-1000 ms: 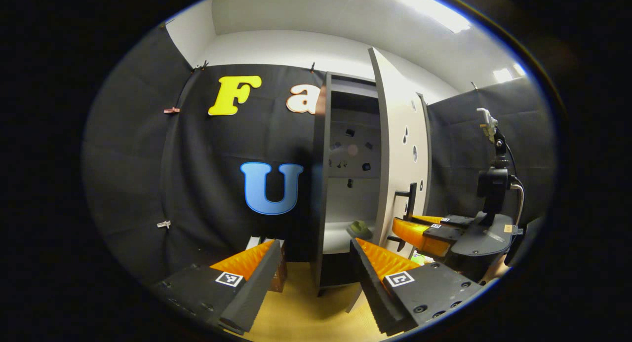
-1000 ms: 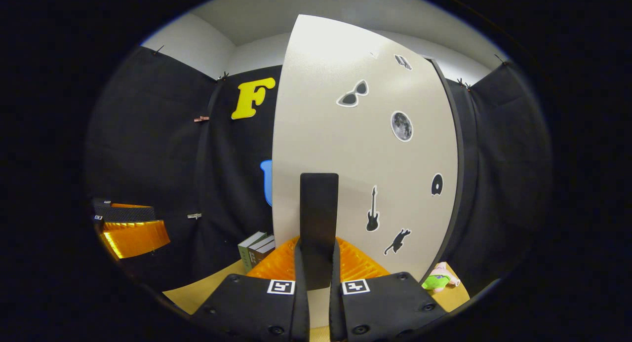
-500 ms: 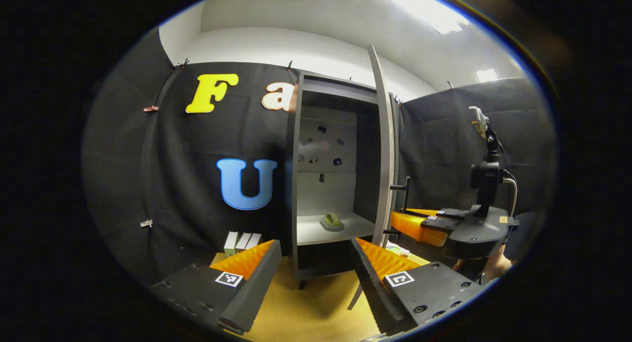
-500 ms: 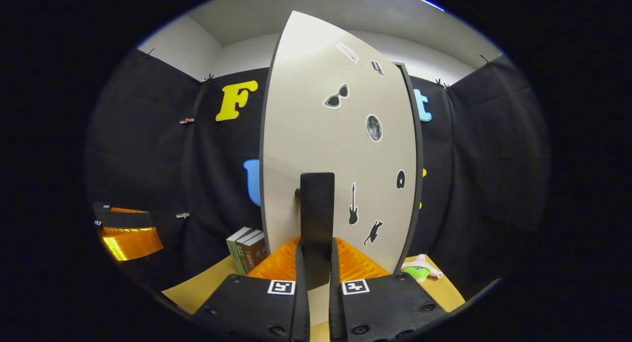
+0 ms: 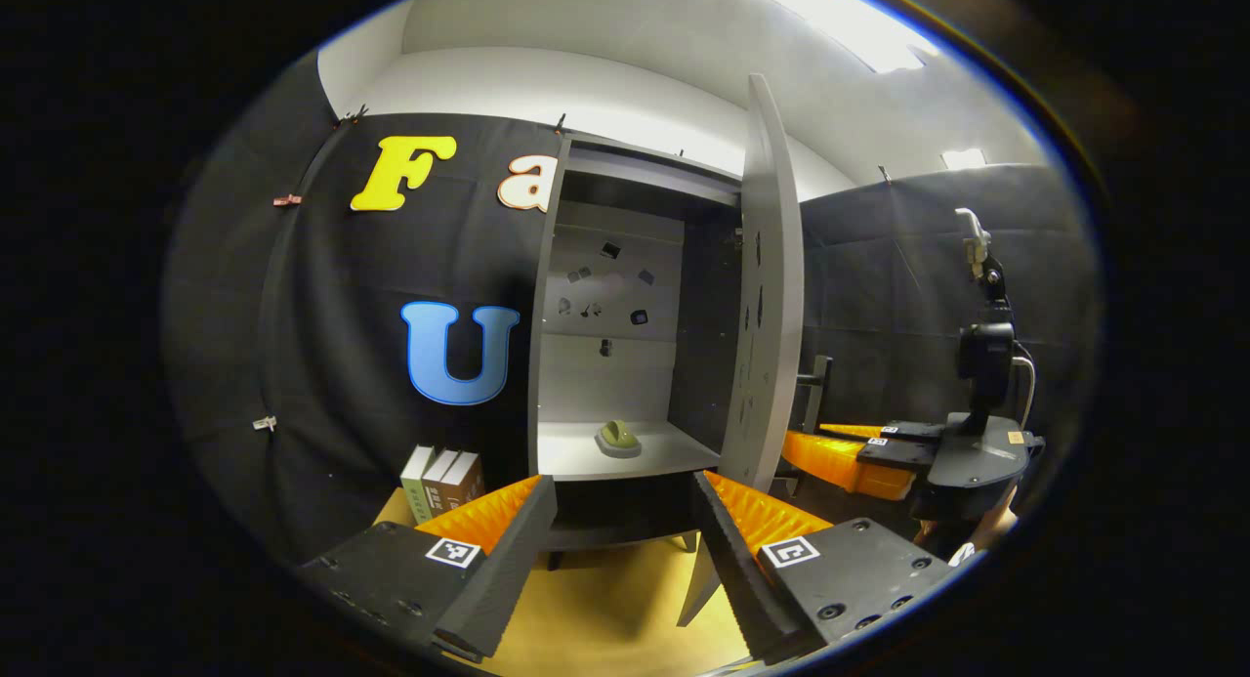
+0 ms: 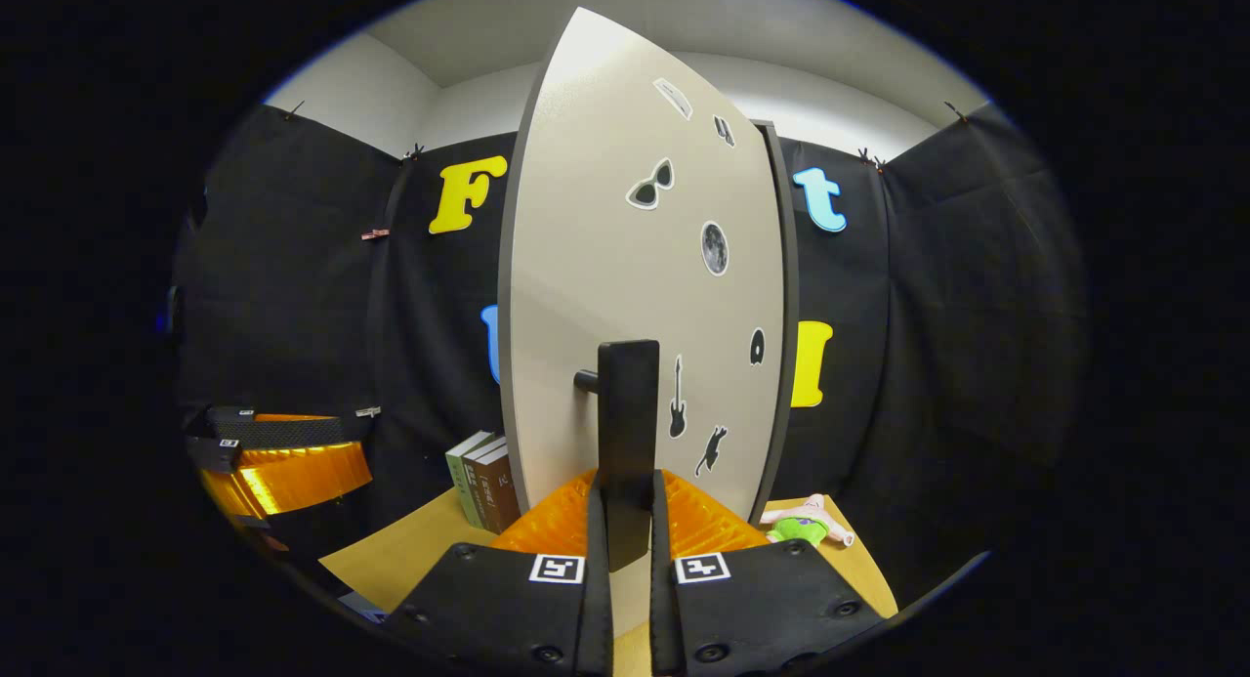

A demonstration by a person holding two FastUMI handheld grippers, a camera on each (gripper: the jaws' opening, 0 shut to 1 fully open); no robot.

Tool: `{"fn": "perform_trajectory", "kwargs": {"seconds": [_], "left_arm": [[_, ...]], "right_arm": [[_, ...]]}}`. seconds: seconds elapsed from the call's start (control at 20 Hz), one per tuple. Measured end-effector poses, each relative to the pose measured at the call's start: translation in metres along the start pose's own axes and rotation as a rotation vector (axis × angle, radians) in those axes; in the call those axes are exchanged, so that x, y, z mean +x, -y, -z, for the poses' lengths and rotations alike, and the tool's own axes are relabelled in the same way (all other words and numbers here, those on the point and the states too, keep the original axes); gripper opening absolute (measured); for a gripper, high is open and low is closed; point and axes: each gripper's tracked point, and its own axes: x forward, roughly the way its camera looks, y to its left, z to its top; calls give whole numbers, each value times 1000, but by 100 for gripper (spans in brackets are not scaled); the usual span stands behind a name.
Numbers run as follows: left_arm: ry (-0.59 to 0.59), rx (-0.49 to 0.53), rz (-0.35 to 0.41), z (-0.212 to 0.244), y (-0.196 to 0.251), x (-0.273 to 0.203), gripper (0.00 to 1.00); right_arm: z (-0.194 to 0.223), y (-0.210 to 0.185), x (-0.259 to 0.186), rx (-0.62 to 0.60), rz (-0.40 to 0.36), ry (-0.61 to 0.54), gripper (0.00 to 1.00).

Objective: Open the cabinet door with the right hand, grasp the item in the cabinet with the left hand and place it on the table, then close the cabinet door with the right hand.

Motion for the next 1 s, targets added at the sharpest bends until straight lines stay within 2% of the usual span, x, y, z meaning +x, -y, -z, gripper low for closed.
{"fn": "perform_trajectory", "kwargs": {"seconds": [0.3,0.4,0.45,0.5,0.7,0.75,0.8,0.85,1.0], "left_arm": [[-23,-50,-8,7,39,21,89],[-12,-25,-52,3,43,26,89],[-1,-4,-75,0,45,28,86],[9,12,-85,-2,50,33,89],[13,-5,-62,0,82,48,89],[9,-12,-61,2,87,51,86],[6,-13,-66,2,91,54,89],[6,-10,-74,2,94,57,86],[9,-2,-94,2,103,65,89]], "right_arm": [[0,23,-14,40,-22,-13,19],[-1,31,-19,39,-16,-14,19],[1,35,-19,36,-12,-15,15],[1,40,-21,37,-7,-12,18],[7,59,-27,68,-17,-24,18],[8,63,-30,75,-25,-28,18],[10,66,-33,77,-30,-33,18],[10,72,-33,73,-32,-33,17],[9,87,-36,31,-21,-23,18]]}}
